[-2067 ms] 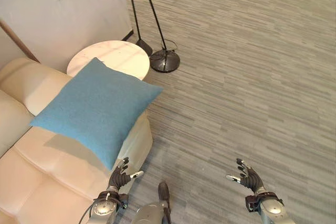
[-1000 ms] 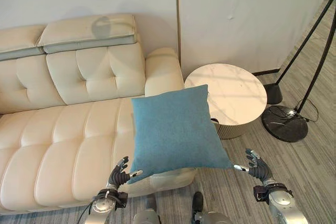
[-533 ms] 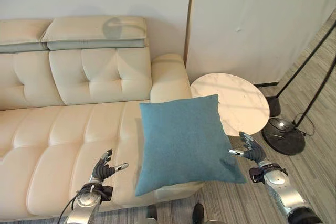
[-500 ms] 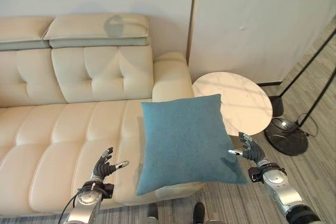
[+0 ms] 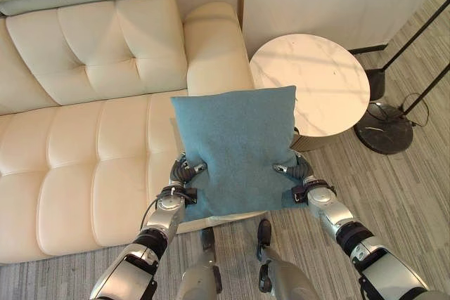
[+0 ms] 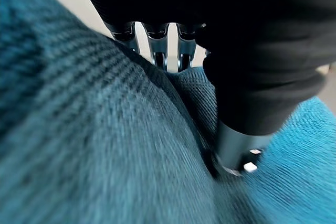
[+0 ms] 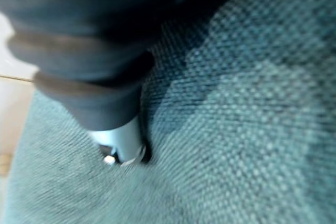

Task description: Pick up all the scattered cushions and arrange them neatly on the sofa.

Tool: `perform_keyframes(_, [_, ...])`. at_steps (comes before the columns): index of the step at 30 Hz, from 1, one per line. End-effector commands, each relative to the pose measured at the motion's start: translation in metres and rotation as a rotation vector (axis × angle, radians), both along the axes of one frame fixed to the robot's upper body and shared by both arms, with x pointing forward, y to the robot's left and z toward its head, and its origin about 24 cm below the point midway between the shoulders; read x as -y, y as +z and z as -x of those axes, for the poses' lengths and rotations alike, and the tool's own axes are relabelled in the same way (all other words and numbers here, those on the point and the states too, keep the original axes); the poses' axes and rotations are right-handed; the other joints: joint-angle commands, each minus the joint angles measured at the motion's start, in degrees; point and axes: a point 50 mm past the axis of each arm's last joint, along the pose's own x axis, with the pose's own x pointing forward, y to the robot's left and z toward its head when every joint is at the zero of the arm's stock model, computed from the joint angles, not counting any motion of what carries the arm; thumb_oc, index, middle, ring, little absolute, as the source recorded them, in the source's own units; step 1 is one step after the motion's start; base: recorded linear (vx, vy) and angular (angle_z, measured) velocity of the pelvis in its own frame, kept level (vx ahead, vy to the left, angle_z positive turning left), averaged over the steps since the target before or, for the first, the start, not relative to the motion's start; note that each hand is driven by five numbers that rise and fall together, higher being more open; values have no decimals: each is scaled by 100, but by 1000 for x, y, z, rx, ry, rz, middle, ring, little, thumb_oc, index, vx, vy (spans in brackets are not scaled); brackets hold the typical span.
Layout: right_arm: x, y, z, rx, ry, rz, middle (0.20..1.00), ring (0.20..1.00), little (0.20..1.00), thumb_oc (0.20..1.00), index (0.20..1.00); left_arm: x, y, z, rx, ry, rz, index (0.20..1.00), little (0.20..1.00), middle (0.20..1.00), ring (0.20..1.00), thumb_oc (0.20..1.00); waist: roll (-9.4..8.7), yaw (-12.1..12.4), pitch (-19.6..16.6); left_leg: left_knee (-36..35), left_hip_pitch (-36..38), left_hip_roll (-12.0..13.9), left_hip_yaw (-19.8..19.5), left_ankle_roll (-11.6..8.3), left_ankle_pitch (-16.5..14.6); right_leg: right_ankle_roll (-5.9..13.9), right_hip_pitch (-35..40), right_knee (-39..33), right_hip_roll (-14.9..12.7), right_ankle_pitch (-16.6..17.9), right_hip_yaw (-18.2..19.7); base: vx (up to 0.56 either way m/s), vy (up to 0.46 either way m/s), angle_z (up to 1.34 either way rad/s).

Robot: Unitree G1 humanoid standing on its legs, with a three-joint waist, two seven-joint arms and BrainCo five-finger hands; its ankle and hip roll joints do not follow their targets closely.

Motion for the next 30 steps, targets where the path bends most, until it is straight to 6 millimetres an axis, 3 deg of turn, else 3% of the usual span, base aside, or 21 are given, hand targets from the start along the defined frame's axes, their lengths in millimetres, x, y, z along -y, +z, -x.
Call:
perform_keyframes(1, [-100,38,15,165,369,-207,200,200,200,200,200,62,41,-15,216,-230,81,200,200,200,200,200,-212,25,-115,-46,125,-113,-98,-97,-238,475,260,582,-273,-922,250,62,31,-7])
perform_keyframes(5, [-83,49,28,241,373,-265,200,200,200,200,200,51,49,0,277,-232,112,200,200,200,200,200,-233,-54,-356,-46,407,-140,-20,-60,-370,511,527,488,-282,-917,280,88,33,-3])
perform_keyframes(9, [-61,75,52,392,400,-296,200,200,200,200,200,25,65,25,385,-183,150,200,200,200,200,200,-234,-97,-673,-46,795,-197,72,-4,-564,583,890,391,-358,-923,296,96,69,-16])
perform_keyframes(15, [-56,105,78,542,493,-303,200,200,200,200,200,7,86,47,485,-188,86,200,200,200,200,200,-207,-144,-876,-46,1078,-288,142,95,-731,672,1033,416,-446,-902,448,31,124,-5])
perform_keyframes(18, [-59,130,92,670,550,-301,200,200,200,200,200,2,104,55,574,-195,38,200,200,200,200,200,-272,-181,-690,-46,1019,-342,232,190,-757,813,681,593,-468,-720,656,-172,170,-27])
perform_keyframes(21, [-63,142,92,741,568,-271,200,200,200,200,200,2,114,53,618,-205,-17,200,200,200,200,200,-339,-156,-454,-23,881,-322,362,231,-713,930,296,853,-455,-606,737,-332,72,-49])
perform_keyframes(23, [-63,147,90,785,546,-231,200,200,200,200,200,9,119,47,634,-263,-46,200,200,200,200,200,-375,-57,-229,93,587,-208,282,246,-525,902,248,1606,-355,-939,681,-349,-19,-47])
perform_keyframes(24, [-63,147,90,786,546,-231,200,200,200,200,200,9,120,46,635,-264,-46,200,200,200,200,200,-375,-54,-238,99,561,-201,285,243,-512,896,224,1605,-349,-923,683,-347,-68,7])
perform_keyframes(25, [-59,145,86,784,523,-197,200,200,200,200,200,15,120,44,632,-303,-39,200,200,200,200,200,-342,3,-307,104,384,-194,96,235,-326,771,443,2138,-174,-1274,786,-219,-86,42])
perform_keyframes(26, [-56,143,84,777,509,-182,200,200,200,200,200,18,120,44,625,-318,-25,200,200,200,200,200,-316,44,-391,80,277,-212,-5,240,-208,717,582,2460,-62,-1394,833,-218,-86,56])
perform_keyframes(29, [-53,141,79,768,480,-164,200,200,200,200,200,19,118,44,616,-321,-9,200,200,200,200,200,-287,177,-570,32,15,-255,-181,208,-52,665,822,2777,124,-1450,965,-183,-103,78])
perform_keyframes(30, [-50,143,79,777,465,-164,200,200,200,200,200,21,118,44,613,-332,3,200,200,200,200,200,-301,272,-605,2,-67,-314,-290,159,66,490,1056,2453,177,-1777,928,-123,-104,76])
